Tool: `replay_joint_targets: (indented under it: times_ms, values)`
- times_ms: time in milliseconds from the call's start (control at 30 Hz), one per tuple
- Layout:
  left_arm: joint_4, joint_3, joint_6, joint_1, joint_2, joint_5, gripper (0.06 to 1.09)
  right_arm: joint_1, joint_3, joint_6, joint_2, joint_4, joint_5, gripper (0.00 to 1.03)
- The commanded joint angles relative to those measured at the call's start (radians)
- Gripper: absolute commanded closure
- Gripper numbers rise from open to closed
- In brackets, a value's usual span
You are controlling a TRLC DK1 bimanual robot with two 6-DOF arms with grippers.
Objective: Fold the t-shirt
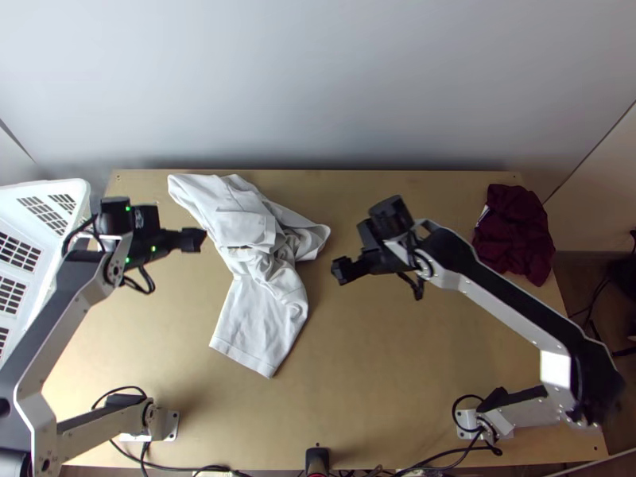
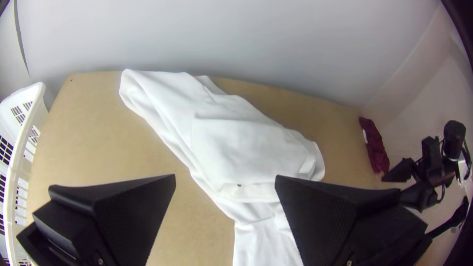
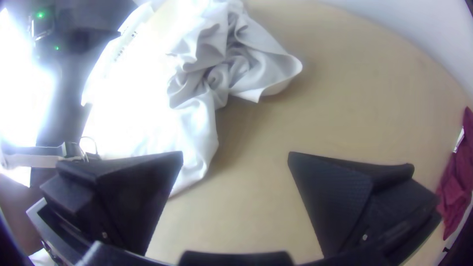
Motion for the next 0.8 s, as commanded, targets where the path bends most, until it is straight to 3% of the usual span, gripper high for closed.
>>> replay_joint_targets:
  times_ms: [0,467,767]
  values:
    - [-0.050,-0.138,0.063,0.014,-0.134,0.006,0.11,0.046,0.120,0.030,0.167,0.092,-0.003,0.04]
    - [-0.150,-0.253,0.077,-0.002,-0.369,0.006,0.10,0.058,0.571,0.064,0.542,0.111,-0.003,0.04]
    - [-0.159,-0.302,0.077,0.009,-0.415,0.004,0.11,0.104,0.825,0.081,0.697,0.028,-0.006,0.05]
